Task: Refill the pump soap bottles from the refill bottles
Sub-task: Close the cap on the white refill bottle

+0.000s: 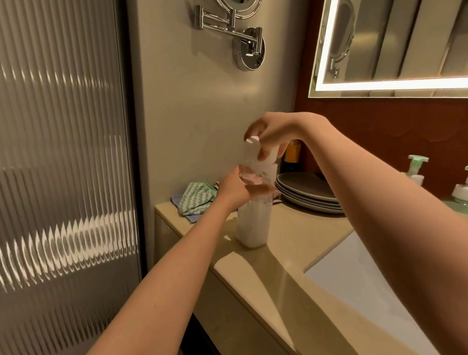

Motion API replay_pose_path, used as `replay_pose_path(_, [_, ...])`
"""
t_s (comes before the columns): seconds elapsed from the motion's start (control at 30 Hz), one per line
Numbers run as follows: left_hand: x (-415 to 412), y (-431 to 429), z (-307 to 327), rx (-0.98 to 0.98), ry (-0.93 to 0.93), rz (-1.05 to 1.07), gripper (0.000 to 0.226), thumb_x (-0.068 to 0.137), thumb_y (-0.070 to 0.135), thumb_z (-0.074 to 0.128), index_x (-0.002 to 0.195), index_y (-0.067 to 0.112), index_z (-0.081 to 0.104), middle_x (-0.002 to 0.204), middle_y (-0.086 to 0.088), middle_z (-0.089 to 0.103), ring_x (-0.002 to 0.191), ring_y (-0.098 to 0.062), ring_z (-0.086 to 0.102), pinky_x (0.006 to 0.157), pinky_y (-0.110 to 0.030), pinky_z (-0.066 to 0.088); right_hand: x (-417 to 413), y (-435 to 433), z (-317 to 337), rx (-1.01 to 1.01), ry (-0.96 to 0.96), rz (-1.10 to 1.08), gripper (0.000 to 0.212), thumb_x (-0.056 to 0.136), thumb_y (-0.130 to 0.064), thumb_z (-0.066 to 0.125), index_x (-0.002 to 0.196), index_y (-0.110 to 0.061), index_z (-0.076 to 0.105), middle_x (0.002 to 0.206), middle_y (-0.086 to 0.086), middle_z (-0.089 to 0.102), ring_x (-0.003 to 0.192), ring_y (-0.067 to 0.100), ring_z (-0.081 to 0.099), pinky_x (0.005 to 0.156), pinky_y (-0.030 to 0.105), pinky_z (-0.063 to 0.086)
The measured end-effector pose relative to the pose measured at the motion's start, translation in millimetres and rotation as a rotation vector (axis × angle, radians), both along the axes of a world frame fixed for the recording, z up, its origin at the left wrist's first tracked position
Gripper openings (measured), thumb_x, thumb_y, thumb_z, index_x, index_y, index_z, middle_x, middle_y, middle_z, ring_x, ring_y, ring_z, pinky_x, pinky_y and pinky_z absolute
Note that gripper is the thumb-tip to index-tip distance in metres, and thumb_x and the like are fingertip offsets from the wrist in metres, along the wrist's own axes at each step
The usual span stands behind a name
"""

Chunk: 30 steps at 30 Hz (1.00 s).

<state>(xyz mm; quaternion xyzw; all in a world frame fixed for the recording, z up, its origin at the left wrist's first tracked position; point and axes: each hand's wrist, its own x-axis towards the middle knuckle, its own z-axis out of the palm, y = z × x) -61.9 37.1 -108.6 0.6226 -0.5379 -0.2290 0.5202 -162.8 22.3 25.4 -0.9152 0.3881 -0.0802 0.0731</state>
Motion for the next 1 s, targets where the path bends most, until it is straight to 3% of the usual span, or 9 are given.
replay_pose_path(0.07, [-2, -2, 1, -0.002, -0.014, 0.019, 0.065, 0.07, 0.037, 0.078, 0.123, 0.02, 0.046, 0.116, 0.005, 0.053, 0.104, -0.013, 0.048, 0.074, -0.015, 0.038, 3, 1, -1, -0.087, 0.032, -0.083, 0.046, 0.077, -0.031, 0.07, 0.12, -0.015, 0.061, 0.121, 0.009, 0.056, 0.096, 0.028, 0.058, 0.076, 0.042, 0.058])
replay_pose_path(0.17, [-5, -7, -1, 0.008, -0.024, 0.05, 0.066, 0.064, 0.041, 0.081, 0.117, 0.023, 0.048, 0.122, 0.002, 0.054, 0.11, -0.017, 0.049, 0.084, -0.028, 0.04, 4, 2, -6, -0.205, 0.153, -0.214, 0.06, 0.082, -0.054, 0.057, 0.125, -0.013, 0.054, 0.125, 0.009, 0.053, 0.099, 0.026, 0.055, 0.09, 0.039, 0.05])
replay_pose_path(0.27, [-6, -9, -2, 0.025, -0.09, 0.068, 0.074, 0.06, 0.048, 0.081, 0.122, 0.023, 0.048, 0.131, -0.001, 0.051, 0.121, -0.023, 0.047, 0.093, -0.033, 0.04, 2, -1, -9, -0.158, 0.187, -0.255, 0.061, 0.087, -0.054, 0.05, 0.131, -0.013, 0.047, 0.13, 0.012, 0.049, 0.101, 0.027, 0.053, 0.088, 0.037, 0.048])
replay_pose_path(0.37, [-4, -9, -2, 0.016, -0.078, 0.051, 0.074, 0.062, 0.048, 0.08, 0.123, 0.023, 0.046, 0.129, 0.0, 0.052, 0.121, -0.022, 0.046, 0.094, -0.032, 0.039, 2, -7, -6, -0.006, 0.09, -0.181, 0.051, 0.086, -0.042, 0.058, 0.127, -0.014, 0.048, 0.126, 0.013, 0.048, 0.097, 0.029, 0.056, 0.074, 0.037, 0.057])
replay_pose_path(0.47, [-2, -7, -1, 0.012, -0.088, 0.056, 0.078, 0.066, 0.047, 0.078, 0.129, 0.02, 0.042, 0.131, 0.0, 0.051, 0.12, -0.021, 0.047, 0.087, -0.028, 0.037, 3, -9, -2, 0.098, 0.002, -0.115, 0.05, 0.085, -0.02, 0.064, 0.132, -0.015, 0.046, 0.13, 0.013, 0.043, 0.107, 0.034, 0.049, 0.08, 0.045, 0.056])
replay_pose_path(0.57, [-1, -6, -2, 0.006, -0.078, 0.063, 0.069, 0.067, 0.045, 0.078, 0.122, 0.021, 0.045, 0.124, 0.001, 0.053, 0.116, -0.02, 0.049, 0.085, -0.028, 0.038, 5, -9, 0, 0.15, -0.042, -0.09, 0.05, 0.085, -0.012, 0.063, 0.133, -0.016, 0.047, 0.132, 0.013, 0.042, 0.112, 0.037, 0.048, 0.083, 0.047, 0.055])
replay_pose_path(0.73, [2, -6, -3, 0.013, 0.018, 0.067, 0.054, 0.067, 0.037, 0.08, 0.104, 0.024, 0.044, 0.103, 0.007, 0.048, 0.098, -0.013, 0.045, 0.077, -0.026, 0.036, 10, -10, -2, 0.062, -0.037, -0.123, 0.052, 0.081, -0.038, 0.067, 0.126, -0.013, 0.055, 0.126, 0.011, 0.051, 0.1, 0.029, 0.055, 0.071, 0.038, 0.058])
replay_pose_path(0.87, [1, -6, -2, 0.02, 0.035, 0.056, 0.056, 0.065, 0.036, 0.082, 0.105, 0.025, 0.045, 0.108, 0.005, 0.048, 0.106, -0.017, 0.048, 0.083, -0.028, 0.04, 13, -4, -4, -0.152, 0.106, -0.197, 0.06, 0.08, -0.056, 0.058, 0.124, -0.014, 0.055, 0.122, 0.01, 0.054, 0.09, 0.025, 0.058, 0.086, 0.041, 0.053])
replay_pose_path(1.0, [0, -8, -3, 0.028, 0.001, 0.064, 0.059, 0.067, 0.04, 0.08, 0.111, 0.024, 0.046, 0.122, 0.001, 0.052, 0.113, -0.02, 0.048, 0.088, -0.031, 0.041, 11, 2, -3, -0.176, 0.185, -0.244, 0.07, 0.082, -0.062, 0.053, 0.132, -0.013, 0.047, 0.132, 0.011, 0.049, 0.107, 0.028, 0.055, 0.095, 0.04, 0.047])
